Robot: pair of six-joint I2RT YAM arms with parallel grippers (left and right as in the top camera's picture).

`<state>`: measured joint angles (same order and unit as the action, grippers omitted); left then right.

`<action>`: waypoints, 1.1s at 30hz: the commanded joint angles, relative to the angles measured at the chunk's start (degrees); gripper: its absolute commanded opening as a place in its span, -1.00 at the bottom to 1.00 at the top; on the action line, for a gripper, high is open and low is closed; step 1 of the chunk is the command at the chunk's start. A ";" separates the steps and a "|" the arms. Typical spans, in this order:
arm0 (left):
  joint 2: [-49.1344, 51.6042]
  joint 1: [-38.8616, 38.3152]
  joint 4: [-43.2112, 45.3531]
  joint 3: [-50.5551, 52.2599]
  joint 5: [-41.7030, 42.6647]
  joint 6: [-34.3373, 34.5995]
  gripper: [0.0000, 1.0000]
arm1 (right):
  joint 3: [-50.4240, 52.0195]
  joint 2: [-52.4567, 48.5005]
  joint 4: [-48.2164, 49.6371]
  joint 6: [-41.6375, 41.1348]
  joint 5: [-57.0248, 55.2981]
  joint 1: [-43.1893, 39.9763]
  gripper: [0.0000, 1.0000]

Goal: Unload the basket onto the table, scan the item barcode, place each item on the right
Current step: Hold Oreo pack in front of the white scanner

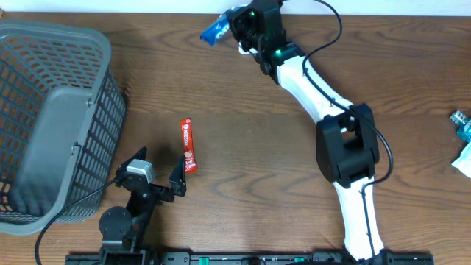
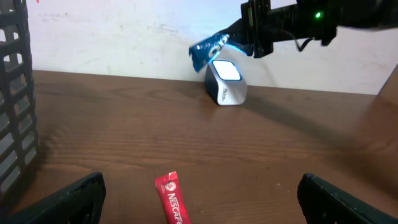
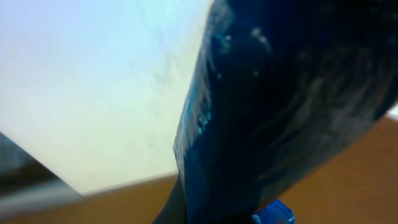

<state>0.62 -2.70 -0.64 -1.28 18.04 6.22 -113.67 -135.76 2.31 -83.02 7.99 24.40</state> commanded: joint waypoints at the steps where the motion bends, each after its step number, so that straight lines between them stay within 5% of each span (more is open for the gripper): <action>1: -0.39 -0.13 -1.88 1.03 0.50 0.52 0.97 | -1.03 -3.76 4.07 -5.88 -5.05 -0.48 -0.97; 27: -0.39 -0.13 -1.88 1.03 0.48 0.52 0.97 | -5.16 -6.86 3.82 -7.15 -10.05 -1.44 -0.97; 31: -0.39 -0.13 -1.88 1.03 0.50 0.52 0.97 | -8.96 -6.86 -4.76 -6.75 -8.04 -1.46 -0.97; 33: -0.39 -0.13 -1.88 1.03 0.48 0.52 0.97 | -14.53 -6.60 -13.05 0.63 -5.88 -1.88 -0.97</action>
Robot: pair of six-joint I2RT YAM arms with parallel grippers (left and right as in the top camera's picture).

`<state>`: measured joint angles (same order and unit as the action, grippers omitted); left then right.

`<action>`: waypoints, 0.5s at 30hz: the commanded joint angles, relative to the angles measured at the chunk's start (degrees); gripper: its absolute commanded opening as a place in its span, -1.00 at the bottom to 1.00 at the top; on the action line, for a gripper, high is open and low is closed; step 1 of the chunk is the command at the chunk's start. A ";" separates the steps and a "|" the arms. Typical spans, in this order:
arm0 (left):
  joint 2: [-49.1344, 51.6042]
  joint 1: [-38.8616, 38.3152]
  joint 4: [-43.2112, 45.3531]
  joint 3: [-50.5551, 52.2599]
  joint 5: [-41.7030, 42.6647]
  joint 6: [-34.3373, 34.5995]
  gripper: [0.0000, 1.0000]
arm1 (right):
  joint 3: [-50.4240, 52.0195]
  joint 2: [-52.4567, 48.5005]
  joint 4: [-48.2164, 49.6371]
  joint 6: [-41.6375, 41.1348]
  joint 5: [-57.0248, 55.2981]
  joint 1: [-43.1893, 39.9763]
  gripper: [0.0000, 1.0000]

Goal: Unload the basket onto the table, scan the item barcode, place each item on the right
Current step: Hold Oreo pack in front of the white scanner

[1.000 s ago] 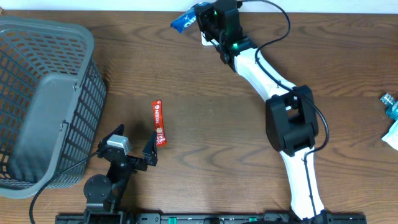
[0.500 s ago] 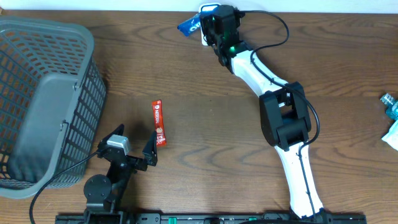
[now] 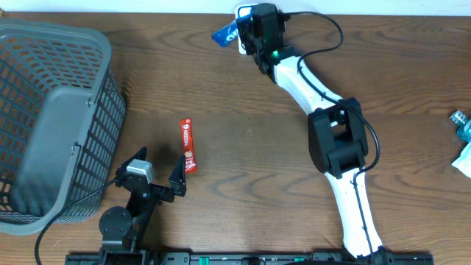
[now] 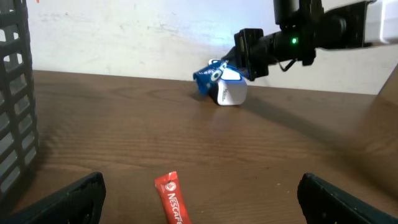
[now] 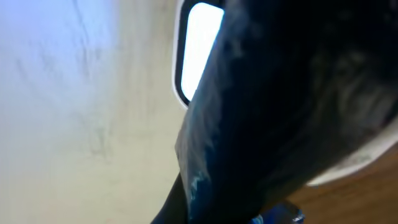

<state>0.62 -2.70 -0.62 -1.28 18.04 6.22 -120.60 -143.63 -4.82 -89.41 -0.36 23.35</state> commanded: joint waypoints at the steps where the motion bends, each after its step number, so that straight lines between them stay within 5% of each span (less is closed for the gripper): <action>1: -0.39 -0.13 -1.90 1.03 0.48 0.52 0.97 | -9.84 1.53 -9.05 10.58 2.97 -0.87 -0.97; 6: -0.39 -0.13 -1.90 1.03 0.48 0.50 0.97 | -20.50 4.63 -30.45 23.50 4.83 -0.94 -0.97; 7: -0.39 -0.13 -1.90 1.03 0.48 0.52 0.97 | -24.02 6.43 -41.77 28.74 4.55 -1.27 -0.98; 15: -0.39 -0.13 -1.90 1.03 0.48 0.52 0.97 | -25.79 13.55 -74.93 44.85 0.63 -7.65 -0.98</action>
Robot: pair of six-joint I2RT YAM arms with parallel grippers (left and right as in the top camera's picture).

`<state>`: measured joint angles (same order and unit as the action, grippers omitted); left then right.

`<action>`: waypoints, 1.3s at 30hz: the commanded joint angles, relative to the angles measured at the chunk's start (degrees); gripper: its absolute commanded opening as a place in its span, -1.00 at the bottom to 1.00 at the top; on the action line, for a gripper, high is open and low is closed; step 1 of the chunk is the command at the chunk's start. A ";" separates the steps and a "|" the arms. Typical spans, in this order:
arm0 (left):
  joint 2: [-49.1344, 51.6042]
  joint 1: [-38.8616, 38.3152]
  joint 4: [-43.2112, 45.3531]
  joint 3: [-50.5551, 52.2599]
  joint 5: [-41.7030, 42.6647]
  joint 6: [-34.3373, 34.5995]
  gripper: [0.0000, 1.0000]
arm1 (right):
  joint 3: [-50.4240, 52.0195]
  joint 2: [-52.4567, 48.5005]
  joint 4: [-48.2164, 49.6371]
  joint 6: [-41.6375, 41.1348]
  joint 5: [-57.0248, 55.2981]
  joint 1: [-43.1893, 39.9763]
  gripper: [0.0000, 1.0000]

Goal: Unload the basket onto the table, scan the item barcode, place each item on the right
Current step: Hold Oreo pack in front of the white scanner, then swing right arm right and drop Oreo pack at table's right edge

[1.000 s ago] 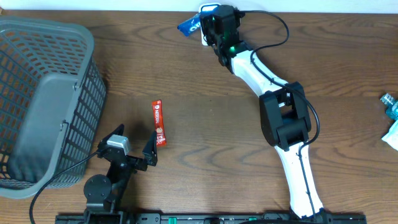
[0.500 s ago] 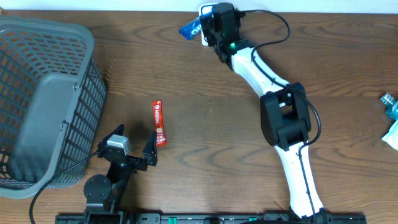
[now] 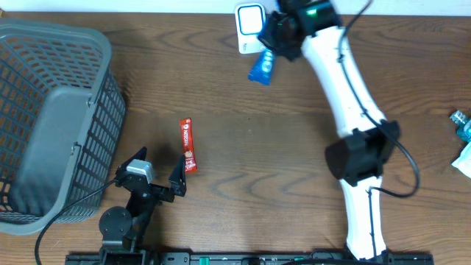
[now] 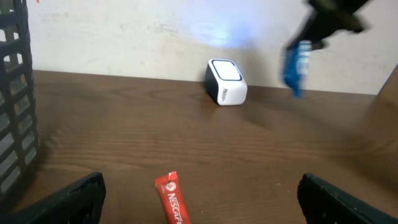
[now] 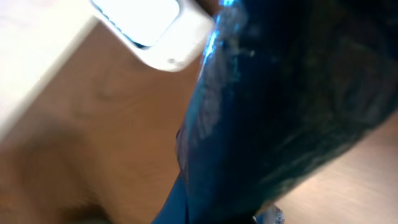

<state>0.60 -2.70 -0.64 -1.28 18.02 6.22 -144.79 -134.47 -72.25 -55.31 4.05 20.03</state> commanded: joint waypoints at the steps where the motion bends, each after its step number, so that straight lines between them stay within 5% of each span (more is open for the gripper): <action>1: -0.37 -0.13 -1.88 1.03 0.50 0.52 0.97 | -1.60 4.85 -10.71 12.13 -5.09 -5.49 -0.98; 6: -0.37 -0.13 -1.88 1.03 0.50 0.52 0.97 | -1.29 5.57 -25.11 20.20 -14.53 -12.24 -0.98; 9: -0.37 -0.13 -1.88 1.03 0.52 0.52 0.97 | 1.38 5.57 -25.07 29.16 -16.04 -16.22 -0.98; 13: -0.37 -0.13 -1.88 1.03 0.52 0.52 0.97 | 7.85 5.57 -24.65 29.00 -25.51 -22.49 -0.98; 26: -0.37 -0.13 -1.88 1.03 0.50 0.52 0.97 | 39.34 5.57 -3.48 29.68 -37.20 -43.69 -0.92; 28: -0.37 -0.13 -1.88 1.03 0.50 0.50 0.97 | 39.85 5.57 -2.56 29.68 -36.85 -46.62 -0.65; 31: -0.37 -0.13 -1.88 1.03 0.50 0.52 0.97 | 38.14 5.60 -2.91 30.21 -32.85 -50.47 0.59; 33: -0.37 -0.13 -1.88 1.03 0.50 0.52 0.97 | 36.04 5.60 -4.11 31.34 -28.70 -51.95 0.99; 39: -0.37 -0.13 -1.88 1.03 0.50 0.52 0.97 | 21.73 5.75 -14.53 31.95 -18.01 -51.60 0.99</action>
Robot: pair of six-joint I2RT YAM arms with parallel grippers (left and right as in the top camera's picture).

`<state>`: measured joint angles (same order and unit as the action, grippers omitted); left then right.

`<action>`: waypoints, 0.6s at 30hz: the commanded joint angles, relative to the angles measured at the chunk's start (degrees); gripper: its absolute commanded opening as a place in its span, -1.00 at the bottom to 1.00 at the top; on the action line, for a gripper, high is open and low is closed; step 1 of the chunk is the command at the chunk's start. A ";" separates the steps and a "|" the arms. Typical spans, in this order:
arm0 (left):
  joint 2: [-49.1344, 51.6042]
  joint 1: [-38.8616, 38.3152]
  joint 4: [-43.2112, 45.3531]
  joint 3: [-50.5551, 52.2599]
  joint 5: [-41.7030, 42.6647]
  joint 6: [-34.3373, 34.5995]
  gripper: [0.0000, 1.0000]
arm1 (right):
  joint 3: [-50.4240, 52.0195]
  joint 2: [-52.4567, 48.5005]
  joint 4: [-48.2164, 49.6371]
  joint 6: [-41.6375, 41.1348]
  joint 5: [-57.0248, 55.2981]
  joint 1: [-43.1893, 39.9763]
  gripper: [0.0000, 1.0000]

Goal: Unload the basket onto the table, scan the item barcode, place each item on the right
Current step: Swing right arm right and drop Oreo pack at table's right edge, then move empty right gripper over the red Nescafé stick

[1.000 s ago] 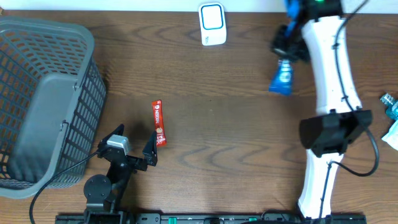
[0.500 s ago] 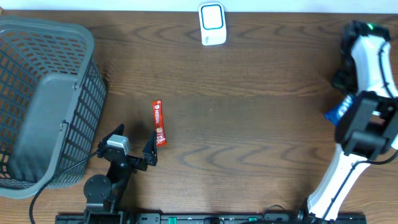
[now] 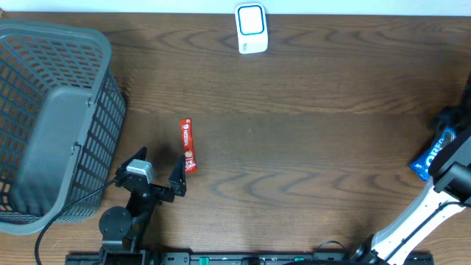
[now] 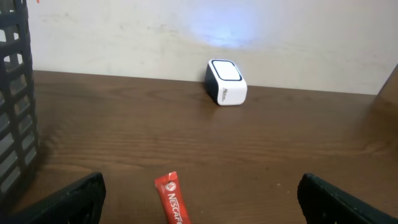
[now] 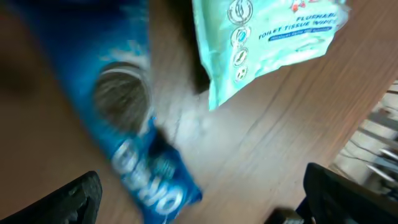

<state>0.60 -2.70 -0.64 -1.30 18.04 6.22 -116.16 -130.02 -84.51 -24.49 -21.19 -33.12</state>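
Note:
The blue Oreo packet (image 3: pixel 434 155) lies on the table at the far right edge; in the right wrist view the packet (image 5: pixel 127 134) rests just beyond my right gripper (image 5: pixel 205 202), which is open and holds nothing. The white barcode scanner (image 3: pixel 250 28) stands at the back edge, its window facing up, also in the left wrist view as a white block (image 4: pixel 227 83). My left gripper (image 4: pixel 202 202) is open near the front, with a red Nescafe sachet (image 4: pixel 171 200) lying between and ahead of its fingers.
A grey mesh basket (image 3: pixel 51 118) fills the left side of the table. A pale green tissue pack (image 5: pixel 267 37) lies beside the Oreo packet near the right edge. The red sachet (image 3: pixel 188 145) lies left of centre.
My right gripper held the Oreo packet just right of the scanner; now it is at the table's far right, open, and the packet lies on the wood beside the tissue pack.
My right gripper held the blue packet above the scanner at the back edge, then lower, right over the scanner window. Then it held the packet off to the scanner's right. Now the packet lies released at the far right. The left arm stayed still.

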 commanded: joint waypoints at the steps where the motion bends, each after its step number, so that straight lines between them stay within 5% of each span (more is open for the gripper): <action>1: -0.37 -0.13 -1.88 1.05 0.50 0.52 0.97 | -9.44 1.49 -4.00 1.97 9.81 2.29 0.99; 9: -0.37 -0.13 -1.88 1.05 0.48 0.52 0.97 | -19.47 5.01 -12.70 3.76 34.71 17.29 0.98; 18: -0.37 -0.13 -1.88 1.05 0.48 0.52 0.97 | -15.08 3.89 -1.90 3.76 42.73 42.32 0.99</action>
<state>0.60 -2.70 -0.67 -1.30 18.04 6.22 -133.71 -126.17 -89.60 -21.47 16.95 1.32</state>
